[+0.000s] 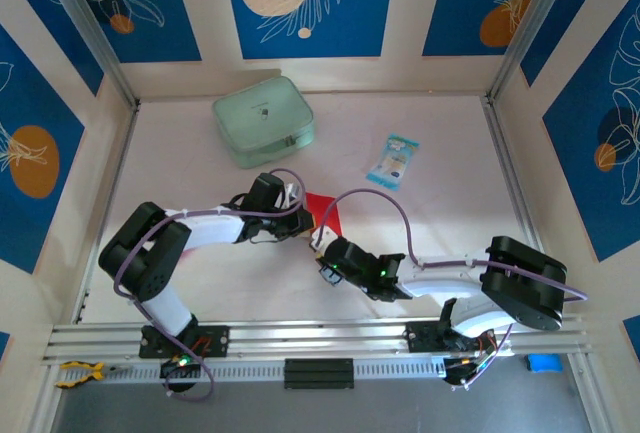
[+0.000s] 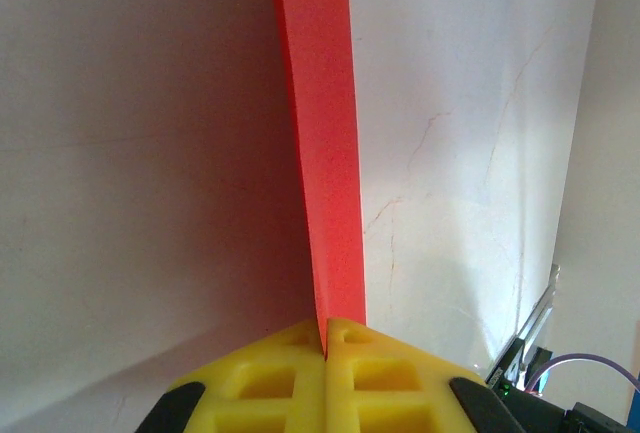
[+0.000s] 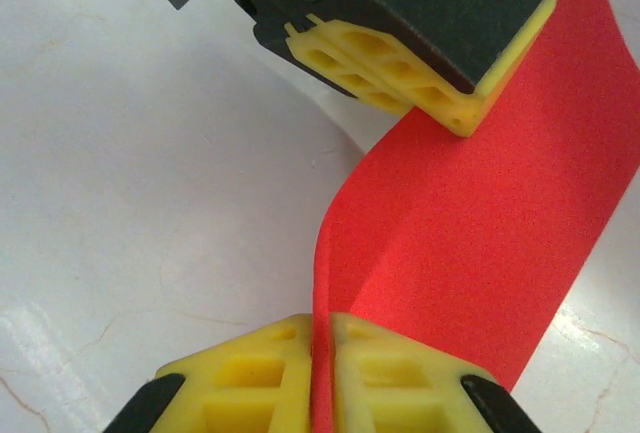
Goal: Fold a paper plane with a square sheet of paper (pick it up from the middle)
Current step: Third fold the triangle at the center of the table.
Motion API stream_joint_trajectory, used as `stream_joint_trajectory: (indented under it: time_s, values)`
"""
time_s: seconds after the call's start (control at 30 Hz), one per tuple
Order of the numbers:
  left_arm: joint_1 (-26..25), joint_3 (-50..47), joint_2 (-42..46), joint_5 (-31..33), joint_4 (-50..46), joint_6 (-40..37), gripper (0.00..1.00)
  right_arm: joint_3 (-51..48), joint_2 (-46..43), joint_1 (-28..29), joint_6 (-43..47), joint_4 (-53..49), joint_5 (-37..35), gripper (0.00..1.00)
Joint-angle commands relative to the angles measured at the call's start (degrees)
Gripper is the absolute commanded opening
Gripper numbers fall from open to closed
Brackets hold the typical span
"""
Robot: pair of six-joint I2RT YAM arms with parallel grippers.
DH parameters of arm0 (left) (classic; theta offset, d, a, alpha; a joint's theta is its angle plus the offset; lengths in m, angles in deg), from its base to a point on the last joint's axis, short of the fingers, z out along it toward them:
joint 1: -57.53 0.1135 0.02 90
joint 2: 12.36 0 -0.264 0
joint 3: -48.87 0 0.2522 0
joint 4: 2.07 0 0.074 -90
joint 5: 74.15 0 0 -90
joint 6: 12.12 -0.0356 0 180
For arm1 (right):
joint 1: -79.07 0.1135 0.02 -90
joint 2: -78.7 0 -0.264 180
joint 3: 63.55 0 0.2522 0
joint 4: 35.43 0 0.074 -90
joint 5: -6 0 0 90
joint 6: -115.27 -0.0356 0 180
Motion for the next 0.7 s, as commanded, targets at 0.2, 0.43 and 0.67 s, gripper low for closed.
stream_joint_trajectory:
  time_s: [0.2, 0.43, 0.67]
  values:
    - [0.31, -0.21, -0.24, -0.80, -0.15, 0.43, 0.06, 0.37, -1.23, -0.47, -1.00, 0.21, 1.86, 0.03]
    - [0.25, 1.24, 0.95, 1.41, -5.68, -2.89, 0.32, 1.17, -1.53, -2.67, -4.80, -2.02, 7.76, 0.00]
    - [0.25, 1.95, 6.55, 11.71, -17.39, -8.58, 0.61, 5.04, 2.11, -9.43, -12.81, -6.17, 26.11, 0.00]
